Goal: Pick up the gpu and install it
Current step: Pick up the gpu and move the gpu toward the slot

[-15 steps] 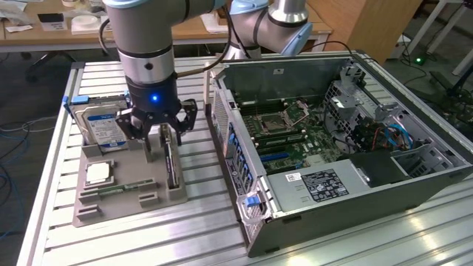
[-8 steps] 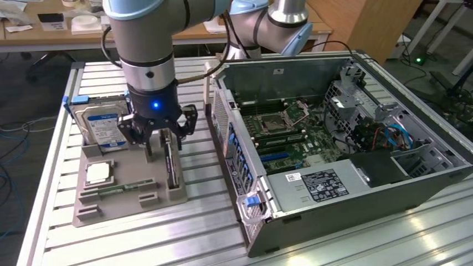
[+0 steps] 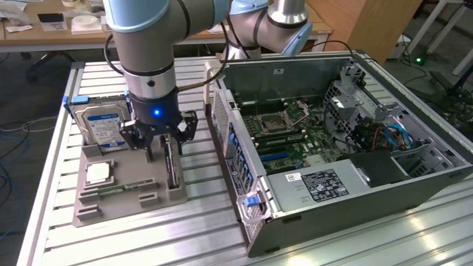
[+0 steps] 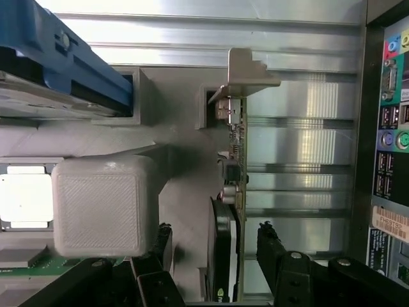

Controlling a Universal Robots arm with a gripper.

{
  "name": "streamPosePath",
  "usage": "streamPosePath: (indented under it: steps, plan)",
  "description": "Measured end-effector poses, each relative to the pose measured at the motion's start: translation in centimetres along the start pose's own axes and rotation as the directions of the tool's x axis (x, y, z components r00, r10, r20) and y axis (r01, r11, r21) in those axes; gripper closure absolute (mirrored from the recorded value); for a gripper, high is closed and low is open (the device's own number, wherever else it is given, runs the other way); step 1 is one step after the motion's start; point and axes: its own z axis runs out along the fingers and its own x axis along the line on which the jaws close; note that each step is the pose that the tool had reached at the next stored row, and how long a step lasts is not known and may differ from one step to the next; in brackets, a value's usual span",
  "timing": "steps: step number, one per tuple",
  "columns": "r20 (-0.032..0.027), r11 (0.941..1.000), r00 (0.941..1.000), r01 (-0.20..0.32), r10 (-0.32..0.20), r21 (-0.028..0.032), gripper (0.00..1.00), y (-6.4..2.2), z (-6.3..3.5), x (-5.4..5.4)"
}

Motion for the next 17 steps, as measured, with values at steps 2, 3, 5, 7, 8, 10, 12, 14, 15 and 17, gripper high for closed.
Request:
streamPosePath:
  steps: [2,3,5,7,8,10,12,14,15,17]
  plan:
    - [0.0,1.0,1.0,-0.004,0.004,0.0001,0.35,0.0,0.37,0.0]
    - [0.0,1.0,1.0,-0.006,0.006,0.0001,0.35,0.0,0.55,0.0]
    - [0.0,1.0,1.0,-0.008,0.008,0.0001,0.35,0.0,0.91,0.0]
    - [0.0,1.0,1.0,-0.01,0.01,0.0002,0.35,0.0,1.27,0.0]
    - [0.0,0.9999,0.9999,-0.011,0.011,0.0002,0.35,0.0,1.47,0.0]
    - [0.0001,0.9999,0.9999,-0.012,0.012,0.0002,0.35,0.0,1.74,0.0]
    - [-0.0001,0.9999,0.9999,-0.012,0.012,0.0003,0.35,0.0,1.73,0.0]
    - [-0.0001,0.9999,0.9999,-0.012,0.012,0.0003,0.35,0.0,1.73,0.0]
    - [-0.0001,0.9999,0.9999,-0.012,0.012,0.0013,0.35,-0.01,1.74,0.0]
    - [0.0001,0.9999,0.9999,-0.012,0.012,0.0016,0.35,-0.16,1.76,0.0]
